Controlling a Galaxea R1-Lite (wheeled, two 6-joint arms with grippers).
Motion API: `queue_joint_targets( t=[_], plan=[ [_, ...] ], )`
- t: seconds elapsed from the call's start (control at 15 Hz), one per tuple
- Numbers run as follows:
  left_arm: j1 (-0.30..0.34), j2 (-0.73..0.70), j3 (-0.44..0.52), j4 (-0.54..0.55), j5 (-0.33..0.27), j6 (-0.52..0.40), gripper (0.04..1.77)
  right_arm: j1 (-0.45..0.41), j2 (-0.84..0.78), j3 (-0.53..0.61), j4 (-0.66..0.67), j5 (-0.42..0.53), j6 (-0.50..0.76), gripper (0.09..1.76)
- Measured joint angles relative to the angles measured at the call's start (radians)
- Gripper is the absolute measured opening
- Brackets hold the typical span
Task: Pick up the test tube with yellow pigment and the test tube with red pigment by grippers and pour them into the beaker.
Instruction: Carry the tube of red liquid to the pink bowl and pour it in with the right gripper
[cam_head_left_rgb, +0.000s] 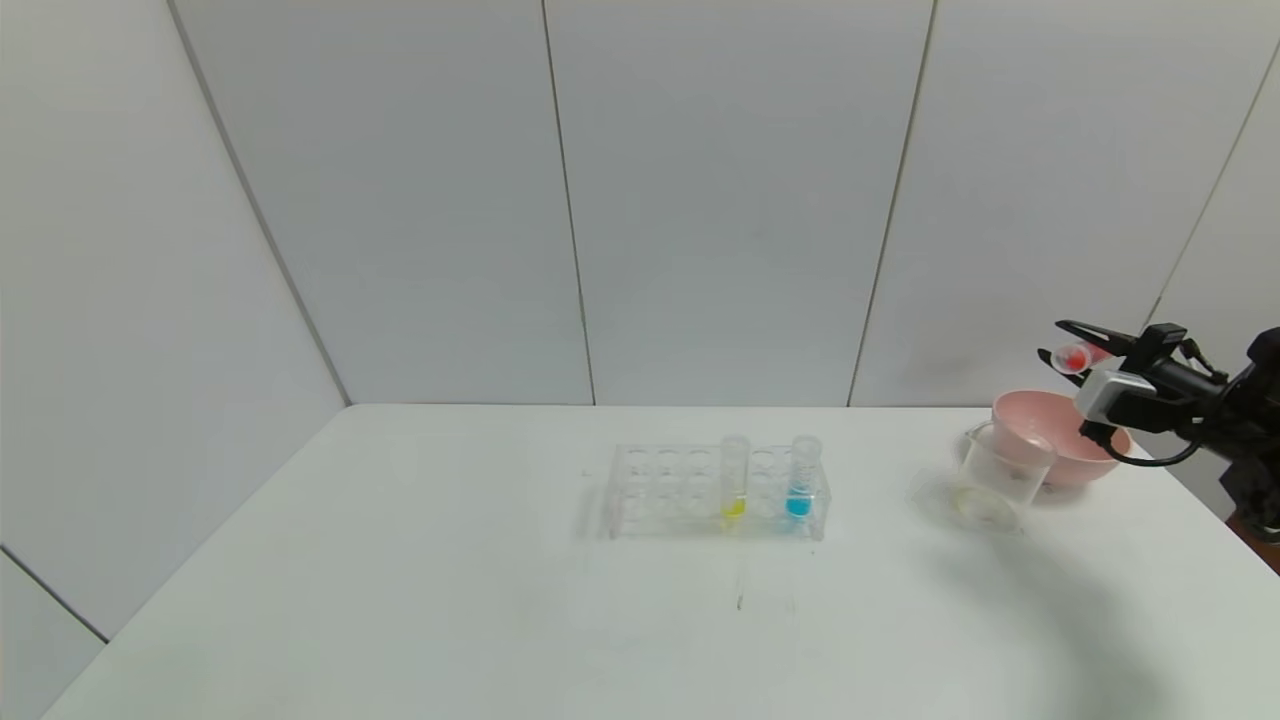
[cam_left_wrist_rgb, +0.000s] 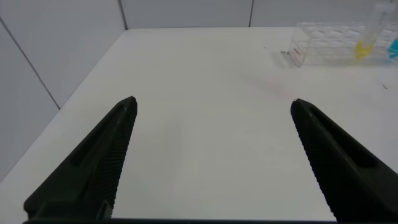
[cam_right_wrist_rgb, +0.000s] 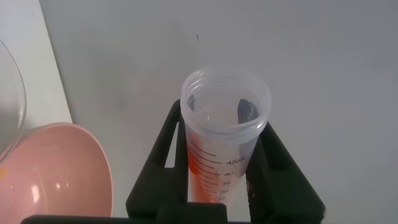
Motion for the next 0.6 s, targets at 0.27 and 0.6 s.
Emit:
queue_joint_targets(
  t=[0.27,0.6],
  plan=[
    [0.0,0.0,0.0,0.0,0.0,0.0,1.76,0.014,0.003,0.008,-0.003,-0.026,-0.029,0.58],
    [0.0,0.0,0.0,0.0,0.0,0.0,1.76,0.017,0.003,0.015,-0.003,-0.027,-0.088,0.58]
  ],
)
